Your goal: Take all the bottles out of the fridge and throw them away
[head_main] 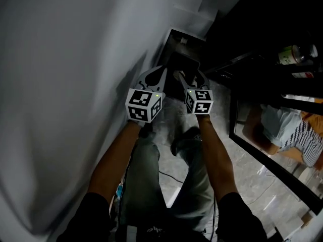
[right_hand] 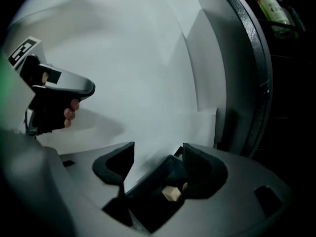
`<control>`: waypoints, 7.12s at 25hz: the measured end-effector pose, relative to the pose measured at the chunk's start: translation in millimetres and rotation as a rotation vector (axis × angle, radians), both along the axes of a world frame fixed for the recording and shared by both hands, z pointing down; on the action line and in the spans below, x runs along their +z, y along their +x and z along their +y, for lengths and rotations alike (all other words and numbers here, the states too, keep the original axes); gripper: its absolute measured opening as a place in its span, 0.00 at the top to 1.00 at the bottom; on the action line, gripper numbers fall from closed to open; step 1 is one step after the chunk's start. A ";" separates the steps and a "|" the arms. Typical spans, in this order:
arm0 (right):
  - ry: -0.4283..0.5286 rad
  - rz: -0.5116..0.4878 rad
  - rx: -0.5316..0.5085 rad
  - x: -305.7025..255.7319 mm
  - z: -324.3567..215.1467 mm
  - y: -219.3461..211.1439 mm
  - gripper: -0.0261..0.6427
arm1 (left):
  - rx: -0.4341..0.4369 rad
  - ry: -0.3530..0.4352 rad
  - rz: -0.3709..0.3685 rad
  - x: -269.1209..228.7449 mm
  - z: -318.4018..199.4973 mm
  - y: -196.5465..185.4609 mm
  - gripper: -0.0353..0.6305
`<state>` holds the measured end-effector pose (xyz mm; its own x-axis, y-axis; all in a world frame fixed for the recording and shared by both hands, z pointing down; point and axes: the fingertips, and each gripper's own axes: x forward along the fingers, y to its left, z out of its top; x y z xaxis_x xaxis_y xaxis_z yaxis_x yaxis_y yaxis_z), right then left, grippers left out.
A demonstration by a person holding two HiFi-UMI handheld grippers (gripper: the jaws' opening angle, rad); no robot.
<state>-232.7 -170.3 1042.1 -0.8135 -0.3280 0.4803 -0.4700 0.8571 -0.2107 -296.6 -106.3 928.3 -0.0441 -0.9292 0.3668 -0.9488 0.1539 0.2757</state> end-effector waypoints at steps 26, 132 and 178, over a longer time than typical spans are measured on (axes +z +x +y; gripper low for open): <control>0.217 -0.165 0.251 -573.4 -34.9 159.0 0.95 | 0.280 0.139 -0.051 -470.5 -72.8 137.2 0.94; 0.206 -0.132 0.489 -449.4 -103.2 343.7 0.95 | 0.598 0.070 -0.050 -355.8 -136.3 318.9 0.94; 0.324 -0.067 0.483 -277.3 -297.2 232.2 0.49 | 0.552 0.229 -0.122 -242.8 -219.4 260.6 0.94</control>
<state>-0.5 -467.5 764.8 -0.5607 -0.7907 0.2460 -0.8180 0.5749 -0.0165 -36.0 -325.7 685.5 0.4373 -0.8816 0.1774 -0.8985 -0.4200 0.1275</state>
